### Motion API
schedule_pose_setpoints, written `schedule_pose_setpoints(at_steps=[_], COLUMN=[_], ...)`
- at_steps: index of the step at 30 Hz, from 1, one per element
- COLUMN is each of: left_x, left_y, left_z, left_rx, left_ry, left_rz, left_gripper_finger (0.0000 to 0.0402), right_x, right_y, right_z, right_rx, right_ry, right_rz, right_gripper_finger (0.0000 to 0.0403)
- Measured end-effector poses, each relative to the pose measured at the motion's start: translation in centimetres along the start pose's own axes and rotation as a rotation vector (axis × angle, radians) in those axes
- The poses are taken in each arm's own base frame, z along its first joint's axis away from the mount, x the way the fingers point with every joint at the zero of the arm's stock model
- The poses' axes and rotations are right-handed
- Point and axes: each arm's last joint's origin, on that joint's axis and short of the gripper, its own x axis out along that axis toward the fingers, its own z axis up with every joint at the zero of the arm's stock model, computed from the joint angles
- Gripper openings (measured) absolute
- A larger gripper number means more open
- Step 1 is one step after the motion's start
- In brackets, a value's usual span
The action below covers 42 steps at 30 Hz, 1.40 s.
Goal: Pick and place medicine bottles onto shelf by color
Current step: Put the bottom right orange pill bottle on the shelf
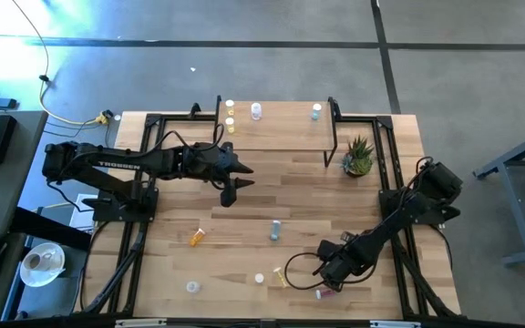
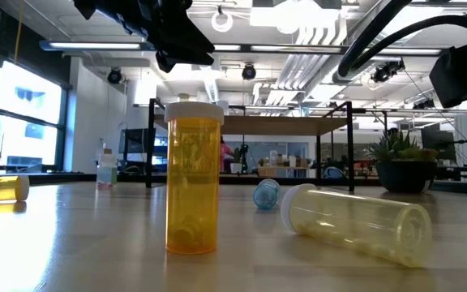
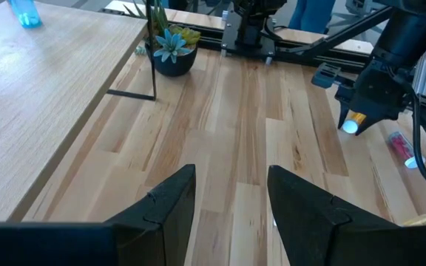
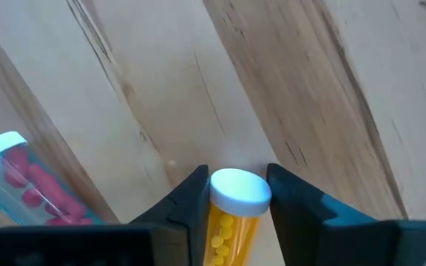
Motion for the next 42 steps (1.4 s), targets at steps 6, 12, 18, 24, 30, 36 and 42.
schedule_pose_setpoints(at_steps=[6,12,18,24,30,36,42], left_x=[0.0,-0.2,-1.6,-3.7,-4.8,-4.9,-4.9], left_y=[0.0,-0.3,-0.6,-0.8,-0.8,-0.4,0.9], left_z=[0.0,0.0,0.5,1.1,1.3,1.3,1.4], left_rx=[-0.029,-0.081,-0.1,-0.095,-0.053,0.024,0.089], left_ry=[0.0,0.013,-0.004,-0.048,-0.065,-0.074,-0.08], left_rz=[-0.004,-0.099,-0.145,-0.153,-0.154,-0.12,-0.052], left_gripper_finger=[0.0161,0.0161,0.0161,0.0161,0.0161,0.0161,0.0161], right_x=[0.0,-0.1,-0.4,-0.9,-1.6,-3.0,-5.9], right_y=[0.0,0.6,1.0,1.3,1.0,0.1,-1.5], right_z=[0.0,0.6,1.8,3.1,5.5,8.5,11.1], right_rx=[0.0,-0.046,-0.055,-0.032,-0.019,-0.001,0.012], right_ry=[-0.001,-0.119,-0.354,-0.623,-0.848,-1.011,-1.117], right_rz=[0.003,0.034,0.017,-0.033,-0.106,-0.189,-0.248], right_gripper_finger=[0.0106,0.0106,0.0106,0.0106,0.0106,0.0107,0.0108])
